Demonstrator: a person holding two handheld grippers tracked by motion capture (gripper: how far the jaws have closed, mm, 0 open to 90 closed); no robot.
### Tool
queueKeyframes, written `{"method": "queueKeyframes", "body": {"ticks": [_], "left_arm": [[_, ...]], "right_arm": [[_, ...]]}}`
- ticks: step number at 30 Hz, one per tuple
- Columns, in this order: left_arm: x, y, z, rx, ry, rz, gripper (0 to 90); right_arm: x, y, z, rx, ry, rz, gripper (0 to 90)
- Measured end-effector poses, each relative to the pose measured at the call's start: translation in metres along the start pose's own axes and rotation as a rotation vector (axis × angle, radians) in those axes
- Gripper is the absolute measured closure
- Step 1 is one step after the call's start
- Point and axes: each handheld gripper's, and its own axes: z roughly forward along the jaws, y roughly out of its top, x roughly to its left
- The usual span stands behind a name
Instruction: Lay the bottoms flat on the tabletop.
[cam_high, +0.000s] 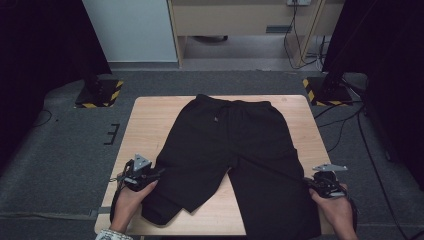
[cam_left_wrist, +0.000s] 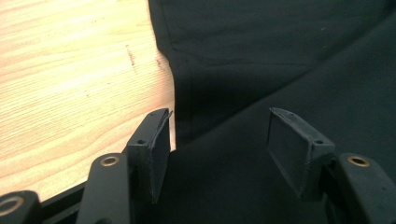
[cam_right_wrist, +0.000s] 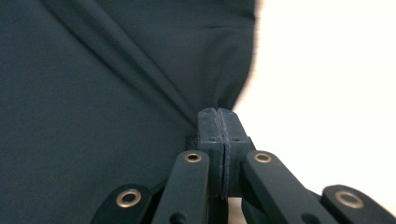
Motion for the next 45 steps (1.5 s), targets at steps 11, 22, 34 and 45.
{"method": "queueKeyframes", "body": {"ticks": [11, 22, 34, 45], "left_arm": [[0.001, -0.023, -0.032, 0.002, 0.022, -0.014, 33.2], [0.006, -0.045, -0.046, 0.032, 0.036, -0.046, 26.4], [-0.006, -0.054, -0.042, 0.093, -0.081, -0.015, 48.4], [-0.034, -0.070, -0.078, 0.193, -0.265, 0.064, 76.4]], "right_arm": [[-0.002, 0.008, 0.002, -0.121, -0.020, 0.031, 56.8], [0.037, 0.033, 0.014, -0.209, -0.012, -0.076, 36.6], [0.047, 0.035, 0.018, -0.213, 0.007, -0.113, 37.7], [0.059, 0.040, 0.021, -0.207, 0.012, -0.151, 37.7]]}}
